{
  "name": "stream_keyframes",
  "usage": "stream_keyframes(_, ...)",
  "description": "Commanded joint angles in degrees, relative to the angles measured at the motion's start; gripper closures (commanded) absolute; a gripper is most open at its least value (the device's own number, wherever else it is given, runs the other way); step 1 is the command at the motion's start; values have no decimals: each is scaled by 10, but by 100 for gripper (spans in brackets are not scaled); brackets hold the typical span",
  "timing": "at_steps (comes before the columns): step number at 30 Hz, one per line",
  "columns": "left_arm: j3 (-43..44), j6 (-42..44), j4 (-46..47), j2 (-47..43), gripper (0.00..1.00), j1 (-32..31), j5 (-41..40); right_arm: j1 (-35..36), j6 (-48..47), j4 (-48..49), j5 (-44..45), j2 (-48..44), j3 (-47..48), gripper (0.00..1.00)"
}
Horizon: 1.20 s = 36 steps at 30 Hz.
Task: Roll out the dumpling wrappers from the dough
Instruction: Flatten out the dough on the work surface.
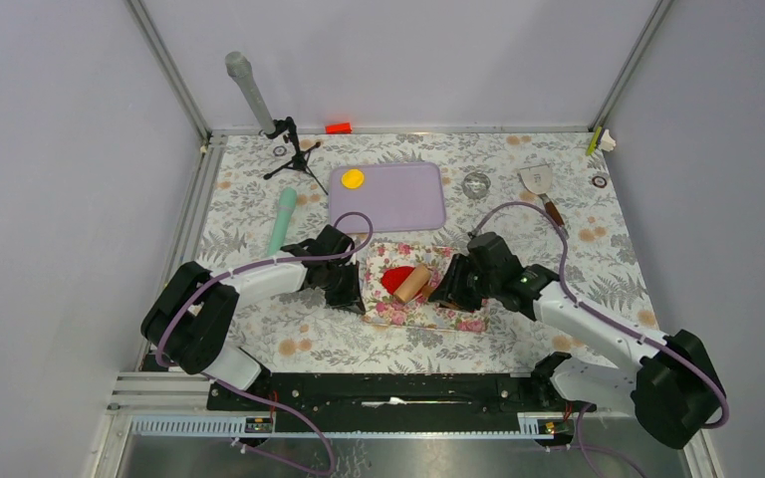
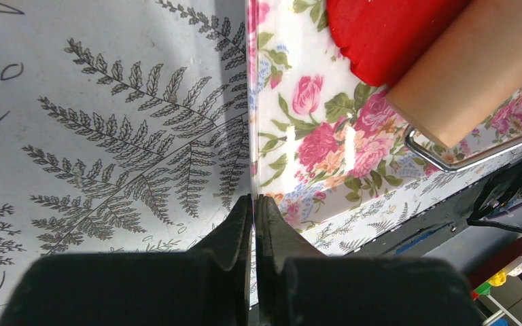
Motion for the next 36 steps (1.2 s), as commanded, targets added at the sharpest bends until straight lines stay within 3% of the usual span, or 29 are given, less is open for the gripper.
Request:
stream_keyframes(1,4,11,-6,-14,100,-2,8,-2,-8,-189,76,29,-28,100)
stream_keyframes(8,-3,5,-10,-30,100,-2,3,-3,-22,-105,67,166,29,100)
stream_keyframes(19,12,9,-15,-22,100,-1,14,-3,13,-256,70,-24,-53,100)
stream_keyframes(30,10,15,-22,-35,100,-1,0,-18,-16,-122,58,161,13,100)
stream_keyframes(36,8,16,-20,-30,100,-1,0,-18,-16,-215,78,65,-37,100)
